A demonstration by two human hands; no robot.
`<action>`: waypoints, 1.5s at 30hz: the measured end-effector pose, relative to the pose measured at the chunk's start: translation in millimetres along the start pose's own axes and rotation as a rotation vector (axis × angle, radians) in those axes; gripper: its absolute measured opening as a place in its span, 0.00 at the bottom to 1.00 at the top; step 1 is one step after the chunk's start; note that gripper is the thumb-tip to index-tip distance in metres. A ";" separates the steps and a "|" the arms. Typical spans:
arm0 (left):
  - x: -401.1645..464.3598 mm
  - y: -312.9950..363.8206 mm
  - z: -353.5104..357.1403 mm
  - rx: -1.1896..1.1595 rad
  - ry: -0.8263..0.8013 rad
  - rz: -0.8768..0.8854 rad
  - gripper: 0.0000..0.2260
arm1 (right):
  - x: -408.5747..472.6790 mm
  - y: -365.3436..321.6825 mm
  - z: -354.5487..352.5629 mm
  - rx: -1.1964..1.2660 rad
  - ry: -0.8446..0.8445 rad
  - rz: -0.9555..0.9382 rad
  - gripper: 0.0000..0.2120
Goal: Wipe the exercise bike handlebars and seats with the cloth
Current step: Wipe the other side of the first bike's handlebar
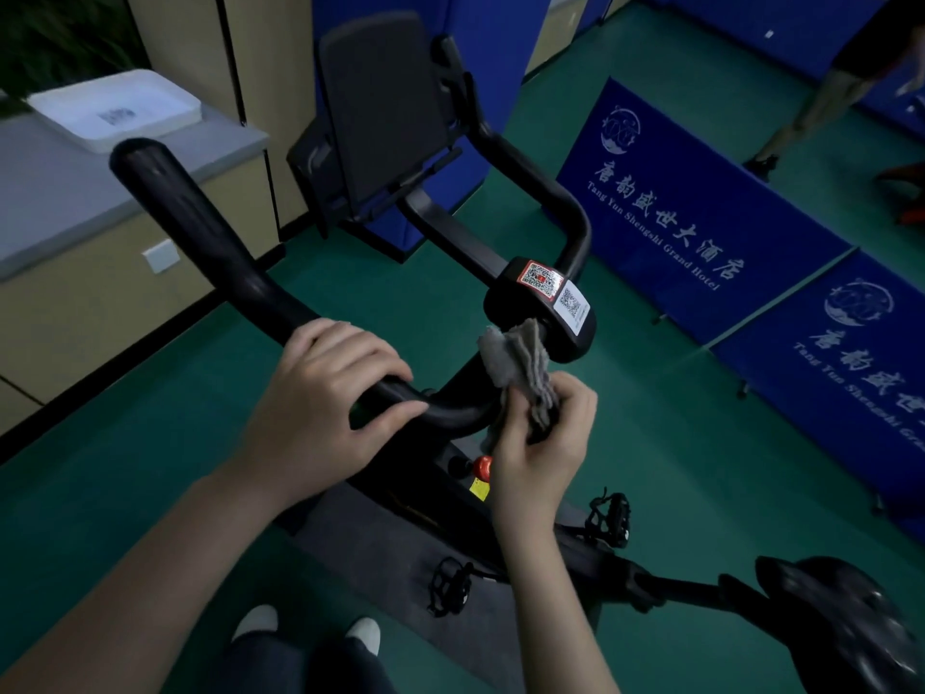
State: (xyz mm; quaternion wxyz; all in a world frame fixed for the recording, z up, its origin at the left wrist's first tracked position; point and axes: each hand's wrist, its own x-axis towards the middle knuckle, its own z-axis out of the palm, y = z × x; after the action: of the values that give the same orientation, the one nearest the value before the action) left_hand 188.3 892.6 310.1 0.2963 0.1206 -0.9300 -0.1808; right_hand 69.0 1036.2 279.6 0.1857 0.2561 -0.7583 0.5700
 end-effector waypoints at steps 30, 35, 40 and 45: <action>-0.2 -6.6 3.7 -0.002 -0.009 0.045 0.13 | 32.0 2.3 13.6 0.077 0.150 0.412 0.05; -1.1 -2.6 3.4 0.018 0.006 0.025 0.13 | 6.4 -2.6 0.8 0.161 0.125 0.524 0.05; 1.9 5.5 1.0 0.048 -0.018 -0.013 0.13 | -6.4 10.6 -13.6 0.177 0.107 0.752 0.04; 3.0 9.1 -0.8 0.061 -0.048 -0.047 0.13 | 19.1 26.9 -2.8 0.329 -0.100 0.907 0.09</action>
State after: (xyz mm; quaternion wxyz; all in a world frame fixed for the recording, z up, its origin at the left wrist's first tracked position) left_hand 185.3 899.6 316.0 0.2658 0.1468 -0.9389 -0.1623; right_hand 37.6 1041.4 270.6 -0.1611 -0.0473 -0.7011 0.6930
